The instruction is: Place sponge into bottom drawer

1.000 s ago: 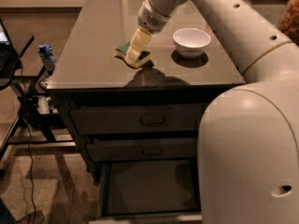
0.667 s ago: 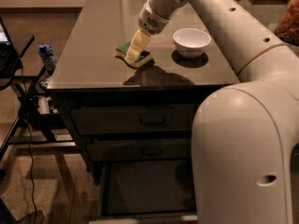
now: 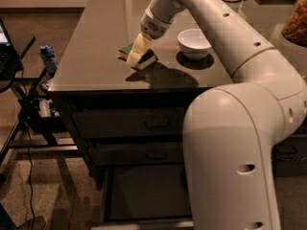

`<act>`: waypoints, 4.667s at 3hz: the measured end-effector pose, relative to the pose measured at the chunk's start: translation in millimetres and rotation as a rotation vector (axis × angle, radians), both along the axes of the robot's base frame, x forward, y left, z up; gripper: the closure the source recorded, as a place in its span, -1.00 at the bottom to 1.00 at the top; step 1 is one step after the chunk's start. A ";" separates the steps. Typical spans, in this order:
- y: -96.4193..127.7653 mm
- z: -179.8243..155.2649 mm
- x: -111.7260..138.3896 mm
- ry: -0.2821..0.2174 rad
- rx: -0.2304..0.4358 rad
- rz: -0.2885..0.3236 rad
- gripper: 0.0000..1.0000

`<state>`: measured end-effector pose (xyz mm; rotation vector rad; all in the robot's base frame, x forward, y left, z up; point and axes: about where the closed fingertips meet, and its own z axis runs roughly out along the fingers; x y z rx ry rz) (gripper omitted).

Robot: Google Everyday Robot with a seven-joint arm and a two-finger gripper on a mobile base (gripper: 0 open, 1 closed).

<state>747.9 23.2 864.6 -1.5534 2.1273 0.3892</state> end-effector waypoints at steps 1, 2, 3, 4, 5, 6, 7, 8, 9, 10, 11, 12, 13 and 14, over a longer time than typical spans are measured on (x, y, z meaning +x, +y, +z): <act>4.0 -16.2 6.3 0.030 -0.006 -0.009 -1.00; 5.4 -28.7 10.1 0.054 -0.011 -0.017 -1.00; 5.5 -28.9 10.1 0.055 -0.011 -0.017 -0.64; 5.5 -28.9 10.1 0.055 -0.011 -0.017 -0.16; 5.5 -29.0 10.2 0.055 -0.011 -0.017 0.31; 5.5 -29.0 10.2 0.055 -0.011 -0.017 0.77; 5.5 -28.8 10.2 0.055 -0.011 -0.017 1.00; 5.5 -26.3 10.1 0.055 -0.011 -0.017 1.00; -1.2 -23.3 2.4 0.023 -0.005 -0.025 1.00; -13.6 0.9 -18.0 -0.084 0.019 -0.041 1.00; -23.9 -15.0 -82.2 -0.107 0.018 -0.027 1.00; -33.2 -16.1 -93.2 -0.104 0.011 -0.022 1.00; -41.4 -12.2 -120.2 -0.096 0.010 -0.031 1.00; -57.4 -22.8 -171.3 -0.059 0.002 -0.085 1.00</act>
Offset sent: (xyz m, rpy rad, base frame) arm 0.0160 0.0008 -0.0345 -0.0166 0.0780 -0.0323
